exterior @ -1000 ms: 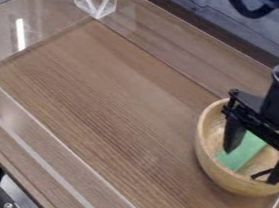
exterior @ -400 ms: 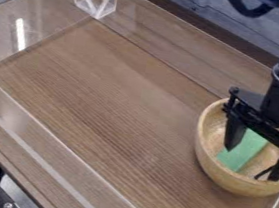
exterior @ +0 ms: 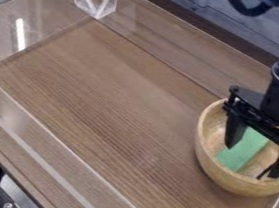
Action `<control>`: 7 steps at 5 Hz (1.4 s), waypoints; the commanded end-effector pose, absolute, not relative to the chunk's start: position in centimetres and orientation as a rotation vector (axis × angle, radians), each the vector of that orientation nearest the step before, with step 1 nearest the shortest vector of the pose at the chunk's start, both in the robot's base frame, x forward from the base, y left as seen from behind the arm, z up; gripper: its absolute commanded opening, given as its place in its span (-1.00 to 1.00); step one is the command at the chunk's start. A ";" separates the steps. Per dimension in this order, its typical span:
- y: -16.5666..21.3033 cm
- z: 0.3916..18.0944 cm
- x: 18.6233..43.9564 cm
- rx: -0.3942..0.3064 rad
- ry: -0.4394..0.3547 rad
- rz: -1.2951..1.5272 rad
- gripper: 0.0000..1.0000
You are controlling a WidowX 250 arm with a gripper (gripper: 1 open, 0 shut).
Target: Move green stick from inside the wooden bowl to the table next to it
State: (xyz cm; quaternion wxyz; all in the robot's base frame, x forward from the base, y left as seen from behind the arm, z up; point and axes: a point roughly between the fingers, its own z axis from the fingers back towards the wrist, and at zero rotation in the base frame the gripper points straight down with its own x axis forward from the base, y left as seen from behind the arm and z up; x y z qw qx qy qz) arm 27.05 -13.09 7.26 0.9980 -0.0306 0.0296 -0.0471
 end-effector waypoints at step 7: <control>-12.9 7.4 29.1 -0.056 -0.034 -0.042 1.00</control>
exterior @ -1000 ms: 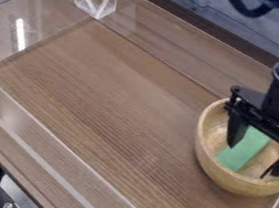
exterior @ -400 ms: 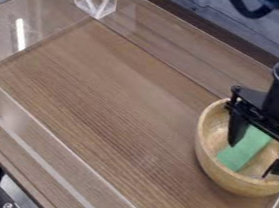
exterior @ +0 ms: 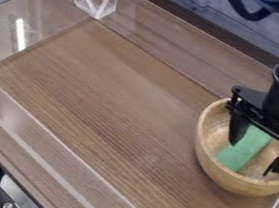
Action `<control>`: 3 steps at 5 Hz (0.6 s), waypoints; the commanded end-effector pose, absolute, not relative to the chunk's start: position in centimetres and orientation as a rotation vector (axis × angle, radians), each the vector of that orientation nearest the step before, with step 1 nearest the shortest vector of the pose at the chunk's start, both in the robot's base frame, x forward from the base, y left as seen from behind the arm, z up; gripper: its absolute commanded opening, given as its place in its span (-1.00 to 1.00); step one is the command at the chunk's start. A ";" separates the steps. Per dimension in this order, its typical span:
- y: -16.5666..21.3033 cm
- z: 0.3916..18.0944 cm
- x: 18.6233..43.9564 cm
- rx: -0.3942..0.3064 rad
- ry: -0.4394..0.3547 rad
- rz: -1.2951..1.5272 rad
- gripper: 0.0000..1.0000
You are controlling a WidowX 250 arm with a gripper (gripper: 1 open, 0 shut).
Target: Move green stick from inside the wooden bowl to the table next to it
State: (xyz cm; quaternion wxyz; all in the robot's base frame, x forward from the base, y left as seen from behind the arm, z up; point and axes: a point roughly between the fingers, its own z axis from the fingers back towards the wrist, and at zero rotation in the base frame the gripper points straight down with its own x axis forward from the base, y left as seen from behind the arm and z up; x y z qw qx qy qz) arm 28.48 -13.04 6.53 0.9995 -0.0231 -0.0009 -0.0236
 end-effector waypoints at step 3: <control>-12.7 6.4 29.2 -0.038 -0.051 -0.027 1.00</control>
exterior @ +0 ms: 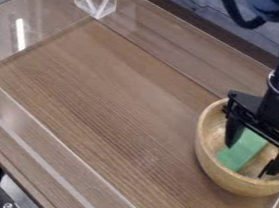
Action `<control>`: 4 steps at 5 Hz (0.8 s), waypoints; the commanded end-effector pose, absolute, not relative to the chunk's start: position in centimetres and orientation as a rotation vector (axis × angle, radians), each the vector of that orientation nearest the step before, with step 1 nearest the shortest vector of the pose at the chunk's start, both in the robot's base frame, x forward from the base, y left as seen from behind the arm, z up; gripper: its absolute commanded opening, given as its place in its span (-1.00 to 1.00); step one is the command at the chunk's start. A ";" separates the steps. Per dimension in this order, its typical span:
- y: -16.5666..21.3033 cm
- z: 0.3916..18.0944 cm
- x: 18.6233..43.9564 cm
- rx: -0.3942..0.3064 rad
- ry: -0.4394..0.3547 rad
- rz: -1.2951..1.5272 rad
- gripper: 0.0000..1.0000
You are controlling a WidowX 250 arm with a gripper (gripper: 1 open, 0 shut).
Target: Move green stick from inside the wooden bowl to the table next to it
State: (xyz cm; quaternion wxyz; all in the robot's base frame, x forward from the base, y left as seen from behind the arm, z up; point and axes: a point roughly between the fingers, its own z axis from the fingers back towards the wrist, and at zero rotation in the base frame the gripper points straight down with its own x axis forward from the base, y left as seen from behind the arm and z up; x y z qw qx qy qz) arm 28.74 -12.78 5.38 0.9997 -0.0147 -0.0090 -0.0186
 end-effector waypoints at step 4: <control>-12.5 5.3 29.5 -0.015 -0.075 -0.012 1.00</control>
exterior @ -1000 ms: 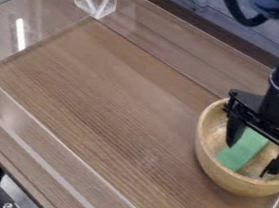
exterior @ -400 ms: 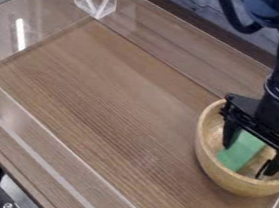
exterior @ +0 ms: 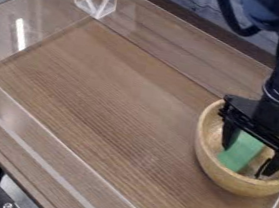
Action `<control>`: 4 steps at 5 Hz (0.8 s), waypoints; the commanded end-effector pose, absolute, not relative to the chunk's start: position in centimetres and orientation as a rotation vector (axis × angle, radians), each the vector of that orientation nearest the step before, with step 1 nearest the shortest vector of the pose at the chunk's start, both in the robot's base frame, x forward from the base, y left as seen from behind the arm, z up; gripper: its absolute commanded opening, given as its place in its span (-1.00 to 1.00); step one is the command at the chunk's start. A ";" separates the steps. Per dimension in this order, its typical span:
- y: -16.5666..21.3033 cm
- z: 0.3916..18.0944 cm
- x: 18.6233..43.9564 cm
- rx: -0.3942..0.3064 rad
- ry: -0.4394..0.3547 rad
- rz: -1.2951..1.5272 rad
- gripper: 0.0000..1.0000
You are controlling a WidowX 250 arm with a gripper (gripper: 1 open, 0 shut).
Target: Move green stick from inside the wooden bowl to the table next to it
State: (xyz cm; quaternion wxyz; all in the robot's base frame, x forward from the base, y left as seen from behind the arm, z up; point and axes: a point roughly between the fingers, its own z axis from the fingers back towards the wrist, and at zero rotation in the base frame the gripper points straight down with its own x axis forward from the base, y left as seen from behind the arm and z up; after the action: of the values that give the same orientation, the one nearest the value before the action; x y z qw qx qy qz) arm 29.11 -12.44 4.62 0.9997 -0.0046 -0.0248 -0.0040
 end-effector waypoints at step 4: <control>-12.4 4.8 29.2 -0.006 -0.060 0.001 -1.00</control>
State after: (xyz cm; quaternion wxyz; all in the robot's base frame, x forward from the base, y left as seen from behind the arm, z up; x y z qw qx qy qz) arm 28.74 -12.23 3.86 0.9999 0.0026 -0.0154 0.0005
